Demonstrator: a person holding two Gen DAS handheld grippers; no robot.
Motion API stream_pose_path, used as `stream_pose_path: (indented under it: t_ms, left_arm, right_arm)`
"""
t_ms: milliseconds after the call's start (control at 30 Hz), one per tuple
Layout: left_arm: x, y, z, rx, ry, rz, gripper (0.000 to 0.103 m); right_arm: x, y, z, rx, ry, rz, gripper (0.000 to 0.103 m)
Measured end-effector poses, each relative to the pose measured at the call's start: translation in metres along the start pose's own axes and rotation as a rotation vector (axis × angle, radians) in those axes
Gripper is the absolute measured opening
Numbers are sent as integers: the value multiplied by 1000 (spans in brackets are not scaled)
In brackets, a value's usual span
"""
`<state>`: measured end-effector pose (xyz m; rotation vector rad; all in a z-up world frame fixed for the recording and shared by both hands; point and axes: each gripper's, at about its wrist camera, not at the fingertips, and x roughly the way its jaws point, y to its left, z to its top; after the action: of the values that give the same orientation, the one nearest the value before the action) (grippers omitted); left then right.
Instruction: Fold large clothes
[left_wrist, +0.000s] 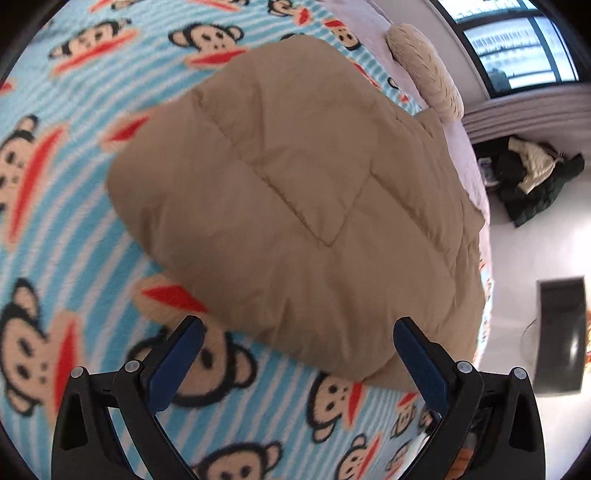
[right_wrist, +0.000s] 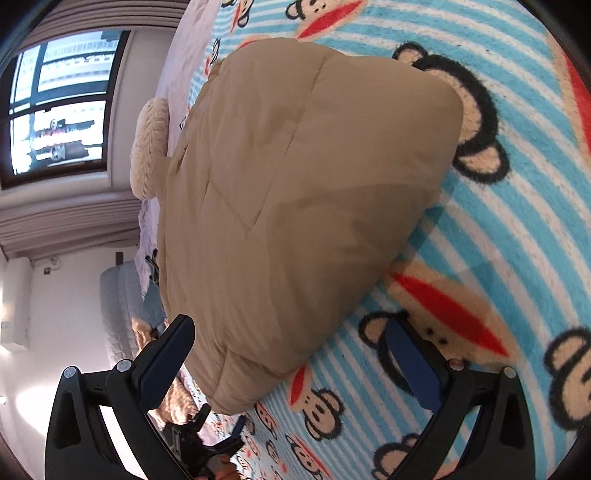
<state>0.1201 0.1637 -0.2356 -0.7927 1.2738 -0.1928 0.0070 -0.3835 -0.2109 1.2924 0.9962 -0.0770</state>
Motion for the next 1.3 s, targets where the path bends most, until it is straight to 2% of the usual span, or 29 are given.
stream_pose_path:
  t_ms: [200, 300, 367, 400, 433, 467, 533, 600, 733, 867, 1100, 1300]
  left_arm:
    - [15, -8, 20, -39, -62, -49, 103]
    - [25, -9, 31, -63, -82, -46, 100]
    - [31, -11, 36, -65, -89, -19, 77]
    - [32, -12, 38, -63, -83, -18, 56]
    - [32, -12, 40, -65, -81, -33, 40]
    - [29, -12, 41, -64, -85, -41, 35]
    - [21, -16, 41, -33, -99, -42, 22]
    - [8, -26, 39, 24, -122, -34, 18]
    - [-19, -36, 30, 109, -132, -43, 18]
    - [-41, -36, 18, 135, -113, -63, 18]
    - [-74, -14, -27, 152, -13, -48, 18]
    - [-90, 25, -67, 126, 90, -20, 19]
  right_arm:
    - [15, 0, 14, 16, 5, 76, 103]
    - [25, 3, 22, 42, 9, 116, 103]
    - [31, 5, 25, 67, 1, 128, 100]
    - [32, 5, 26, 85, -2, 129, 89]
    - [34, 4, 27, 103, 0, 127, 74]
    - [37, 0, 27, 128, 15, 117, 46]
    - [38, -4, 24, 158, 14, 151, 32]
    - [34, 2, 21, 128, 10, 170, 24]
    - [24, 14, 14, 72, 26, 163, 23]
    - [6, 15, -1, 54, 47, 165, 23]
    - [-32, -7, -42, 77, 104, 140, 23]
    - [-52, -34, -73, 112, 112, 113, 24]
